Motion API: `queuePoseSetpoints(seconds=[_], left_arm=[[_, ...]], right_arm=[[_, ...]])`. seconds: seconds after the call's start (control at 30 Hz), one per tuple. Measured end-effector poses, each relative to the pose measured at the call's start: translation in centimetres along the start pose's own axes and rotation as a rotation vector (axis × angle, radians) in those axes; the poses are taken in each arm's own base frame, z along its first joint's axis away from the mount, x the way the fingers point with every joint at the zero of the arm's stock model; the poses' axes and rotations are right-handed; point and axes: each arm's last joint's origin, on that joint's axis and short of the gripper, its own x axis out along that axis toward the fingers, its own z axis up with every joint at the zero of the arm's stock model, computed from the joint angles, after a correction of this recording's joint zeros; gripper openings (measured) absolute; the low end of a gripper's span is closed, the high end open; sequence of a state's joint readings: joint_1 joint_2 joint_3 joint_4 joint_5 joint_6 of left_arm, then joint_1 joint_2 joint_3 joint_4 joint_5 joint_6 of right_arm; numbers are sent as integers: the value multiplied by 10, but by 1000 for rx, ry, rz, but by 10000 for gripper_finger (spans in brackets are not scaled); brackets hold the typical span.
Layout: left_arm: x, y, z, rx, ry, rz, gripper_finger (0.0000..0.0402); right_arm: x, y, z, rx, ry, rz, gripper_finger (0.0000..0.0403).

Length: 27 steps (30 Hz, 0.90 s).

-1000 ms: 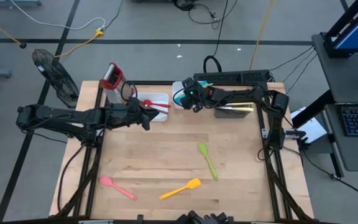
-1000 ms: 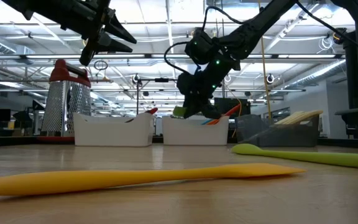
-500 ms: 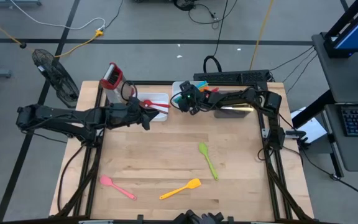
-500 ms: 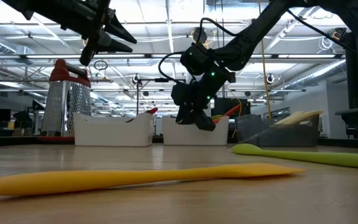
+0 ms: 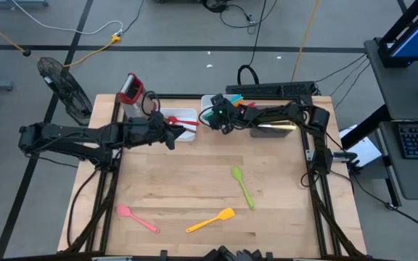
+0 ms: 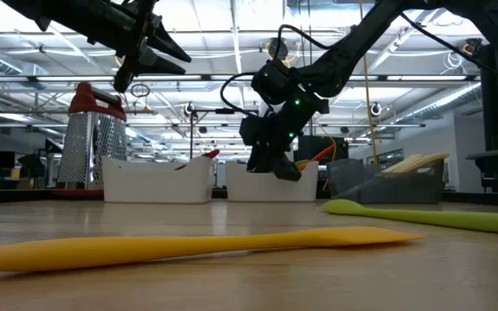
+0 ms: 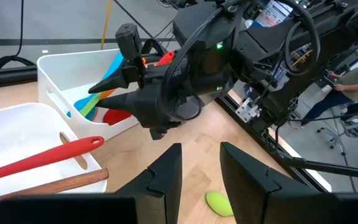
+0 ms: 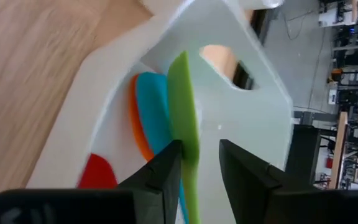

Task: Pick & Place Kitchen Items
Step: Put the green spatula into the right white bin, then put the pink spatula into the right white bin

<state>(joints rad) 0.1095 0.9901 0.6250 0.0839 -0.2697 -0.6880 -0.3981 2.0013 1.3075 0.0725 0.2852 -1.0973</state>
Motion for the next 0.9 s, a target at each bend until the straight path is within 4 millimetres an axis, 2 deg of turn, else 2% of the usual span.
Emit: queuePoseSetpoints(seconds=[0.5,0.7,0.83,0.9], left_arm=[[1,2,2,12,-1,-4,111],[1,1,1,9,3,-7,111],[-1,-2,-3,10,40,-30,111],[-2,-5,-8,-7,68,-36,111]], right_arm=[[-20,2,22,-49,26,-40,105],[-44,-5,32,-48,76,-93,105],[-69,-16,36,115,79,-147,105],[-86,-21,32,222,74,-145,105]])
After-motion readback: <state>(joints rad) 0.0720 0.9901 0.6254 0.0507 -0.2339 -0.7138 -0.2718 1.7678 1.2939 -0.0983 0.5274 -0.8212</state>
